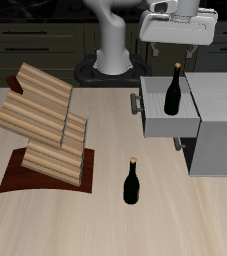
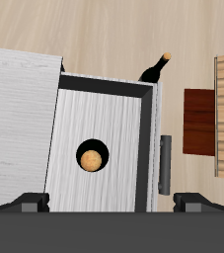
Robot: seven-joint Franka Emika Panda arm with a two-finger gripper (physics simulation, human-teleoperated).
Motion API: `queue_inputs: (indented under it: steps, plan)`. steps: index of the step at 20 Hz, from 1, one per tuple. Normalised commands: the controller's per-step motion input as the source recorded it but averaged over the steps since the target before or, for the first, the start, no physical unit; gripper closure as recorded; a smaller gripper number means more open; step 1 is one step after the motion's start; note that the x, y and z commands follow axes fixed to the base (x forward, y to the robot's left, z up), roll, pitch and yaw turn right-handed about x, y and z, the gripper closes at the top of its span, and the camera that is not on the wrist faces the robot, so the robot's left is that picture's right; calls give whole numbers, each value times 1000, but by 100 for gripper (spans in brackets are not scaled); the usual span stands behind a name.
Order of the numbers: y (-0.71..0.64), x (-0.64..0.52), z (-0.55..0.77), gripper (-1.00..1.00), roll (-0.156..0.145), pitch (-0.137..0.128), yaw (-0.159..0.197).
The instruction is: Place the wine bottle from the drawer onto the top layer of the wine rack and close the drawer
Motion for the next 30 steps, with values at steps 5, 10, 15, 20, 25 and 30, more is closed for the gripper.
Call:
queue_inputs:
  steps: [5, 10, 15, 20, 25, 30]
  plan:
    - [12, 34, -23, -100, -15, -21, 12]
    - [-13, -91, -183, -100, 19, -54, 27]
    - [34, -310, -418, -100, 58, -104, 34]
    - [-4, -127, -271, -100, 1, -83, 14]
    - [-82, -40, 35, -100, -65, -219, 42]
    - [-137, 66, 53, -100, -46, -311, 46]
